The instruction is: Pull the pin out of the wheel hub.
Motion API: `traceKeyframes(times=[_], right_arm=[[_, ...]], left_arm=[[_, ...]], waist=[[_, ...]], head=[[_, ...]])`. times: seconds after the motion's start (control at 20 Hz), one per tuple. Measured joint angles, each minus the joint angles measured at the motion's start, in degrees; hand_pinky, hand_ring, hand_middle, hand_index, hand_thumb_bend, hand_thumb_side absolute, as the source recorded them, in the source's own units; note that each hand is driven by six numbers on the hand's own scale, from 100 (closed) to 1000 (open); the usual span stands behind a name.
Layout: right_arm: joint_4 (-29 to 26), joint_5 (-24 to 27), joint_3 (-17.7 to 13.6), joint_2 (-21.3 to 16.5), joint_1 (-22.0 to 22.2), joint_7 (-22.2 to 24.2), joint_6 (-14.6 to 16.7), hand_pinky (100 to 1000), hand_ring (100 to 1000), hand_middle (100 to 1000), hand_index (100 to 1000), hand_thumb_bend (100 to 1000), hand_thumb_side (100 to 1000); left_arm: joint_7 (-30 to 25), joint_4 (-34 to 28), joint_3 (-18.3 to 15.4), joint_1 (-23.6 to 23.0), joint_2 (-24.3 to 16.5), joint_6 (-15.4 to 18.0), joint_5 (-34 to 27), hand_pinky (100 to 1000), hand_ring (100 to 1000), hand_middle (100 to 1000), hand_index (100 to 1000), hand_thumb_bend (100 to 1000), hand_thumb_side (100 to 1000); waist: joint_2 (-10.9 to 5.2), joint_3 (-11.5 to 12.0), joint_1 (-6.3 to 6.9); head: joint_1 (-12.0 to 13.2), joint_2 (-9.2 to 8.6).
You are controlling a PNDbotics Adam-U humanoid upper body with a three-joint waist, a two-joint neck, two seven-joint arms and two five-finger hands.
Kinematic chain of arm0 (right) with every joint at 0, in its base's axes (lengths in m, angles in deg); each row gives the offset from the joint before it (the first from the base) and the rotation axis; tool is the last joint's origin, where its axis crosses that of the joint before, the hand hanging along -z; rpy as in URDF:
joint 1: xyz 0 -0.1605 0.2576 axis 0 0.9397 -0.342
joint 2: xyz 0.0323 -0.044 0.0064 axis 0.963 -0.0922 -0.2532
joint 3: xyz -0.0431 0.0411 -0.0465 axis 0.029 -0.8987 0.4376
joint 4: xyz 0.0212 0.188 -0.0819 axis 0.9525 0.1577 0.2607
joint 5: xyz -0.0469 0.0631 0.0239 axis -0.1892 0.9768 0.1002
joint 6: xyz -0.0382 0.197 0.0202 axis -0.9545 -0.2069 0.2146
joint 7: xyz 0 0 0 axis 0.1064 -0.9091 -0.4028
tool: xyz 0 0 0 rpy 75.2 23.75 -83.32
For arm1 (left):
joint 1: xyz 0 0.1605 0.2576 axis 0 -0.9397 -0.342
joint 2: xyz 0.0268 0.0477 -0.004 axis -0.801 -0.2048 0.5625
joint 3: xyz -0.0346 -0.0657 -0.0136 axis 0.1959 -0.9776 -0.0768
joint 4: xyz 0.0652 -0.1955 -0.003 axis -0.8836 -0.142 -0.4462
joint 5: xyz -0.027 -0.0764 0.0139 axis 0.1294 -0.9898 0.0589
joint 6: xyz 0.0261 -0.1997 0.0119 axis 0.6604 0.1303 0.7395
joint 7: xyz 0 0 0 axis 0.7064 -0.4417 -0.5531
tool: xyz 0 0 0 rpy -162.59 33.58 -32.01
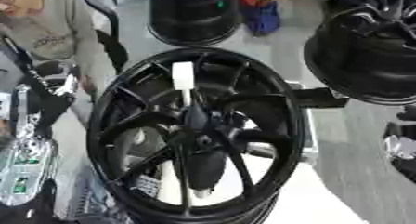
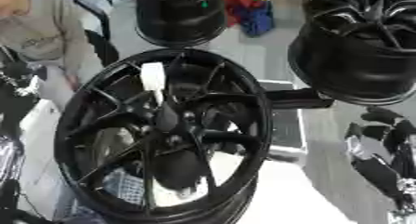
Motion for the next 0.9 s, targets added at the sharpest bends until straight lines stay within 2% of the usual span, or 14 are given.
traceKeyframes(times=[0.35, 0.55, 0.7, 0.9], right_arm=[[0.0, 0.0, 0.0, 0.0, 0.0, 0.0, 0.0, 724, 604, 660, 768, 174, 100], [0.0, 0.0, 0.0, 0.0, 0.0, 0.1, 0.1, 724, 604, 660, 768, 172, 100], [0.0, 0.0, 0.0, 0.0, -0.1, 0.2, 0.2, 724, 604, 660, 768, 172, 100], [0.1, 0.0, 0.2, -0.1, -0.1, 0.4, 0.1, 724, 604, 660, 768, 170, 100]], left_arm=[[0.0, -0.1, 0.0, 0.1, -0.4, 0.0, 0.0, 590, 566, 613, 709, 453, 245], [-0.1, -0.4, 0.1, 0.6, -1.5, 0.0, 0.1, 593, 572, 618, 717, 488, 257], [-1.6, -1.2, 1.3, 2.4, -6.9, -0.1, 0.6, 609, 591, 644, 744, 525, 301], [-8.5, -3.0, 5.9, 6.4, -20.6, 0.3, 3.1, 658, 627, 703, 810, 541, 376]], waist=[[0.0, 0.0, 0.13], [0.0, -0.2, 0.15], [0.0, -0.8, 0.49], [-0.01, -1.8, 1.05]], head=[[-0.1, 0.0], [-0.2, 0.0], [-0.1, 0.0], [0.1, 0.01]])
